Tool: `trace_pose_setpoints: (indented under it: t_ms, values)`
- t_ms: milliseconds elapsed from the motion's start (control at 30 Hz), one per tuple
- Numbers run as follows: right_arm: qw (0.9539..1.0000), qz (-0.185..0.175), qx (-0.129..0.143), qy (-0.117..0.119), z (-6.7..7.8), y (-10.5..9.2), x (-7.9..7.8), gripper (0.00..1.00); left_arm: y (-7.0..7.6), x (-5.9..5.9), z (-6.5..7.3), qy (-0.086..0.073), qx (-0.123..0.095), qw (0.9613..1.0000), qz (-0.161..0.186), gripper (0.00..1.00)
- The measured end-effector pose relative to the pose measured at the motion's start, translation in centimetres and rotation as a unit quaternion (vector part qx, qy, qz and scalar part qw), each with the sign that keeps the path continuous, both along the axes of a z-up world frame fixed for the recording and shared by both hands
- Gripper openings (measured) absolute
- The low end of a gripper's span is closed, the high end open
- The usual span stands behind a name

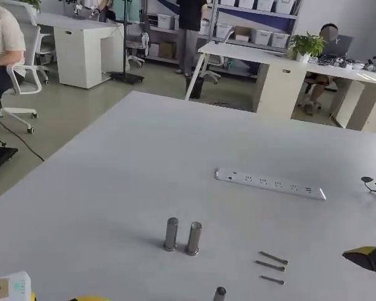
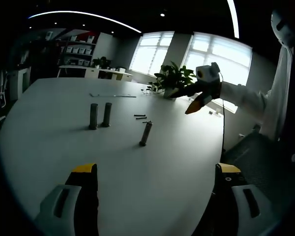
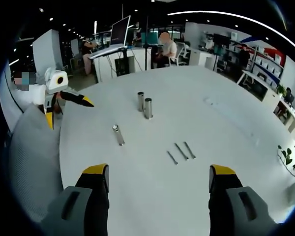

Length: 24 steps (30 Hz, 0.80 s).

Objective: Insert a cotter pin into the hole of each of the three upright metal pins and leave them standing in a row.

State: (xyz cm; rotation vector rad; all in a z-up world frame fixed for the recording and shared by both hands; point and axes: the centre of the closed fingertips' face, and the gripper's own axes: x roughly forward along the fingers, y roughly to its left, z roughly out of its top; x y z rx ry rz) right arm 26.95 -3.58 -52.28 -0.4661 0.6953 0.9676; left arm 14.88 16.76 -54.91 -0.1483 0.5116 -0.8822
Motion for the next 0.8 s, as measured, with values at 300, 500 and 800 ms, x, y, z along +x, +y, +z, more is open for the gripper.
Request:
trace_pose_setpoints:
  t_ms: [300,500,800]
  values:
    - [0.9957,0.074,-0.041,0.036,-3.0,1.3,0.2,0.77,0.5,0.3,-0.6,0.01,-0.004,0.9998,0.014,0.99]
    - [0.9907,0.101,-0.078,0.046,-4.5,1.9,1.2,0.71,0.2,0.1,-0.6,0.011,-0.005,0.9998,0.013,0.99]
    - [0.977,0.158,-0.138,0.041,-5.8,2.5,2.8,0.46,0.2,0.0,-0.6,0.011,-0.009,0.9997,0.018,0.99]
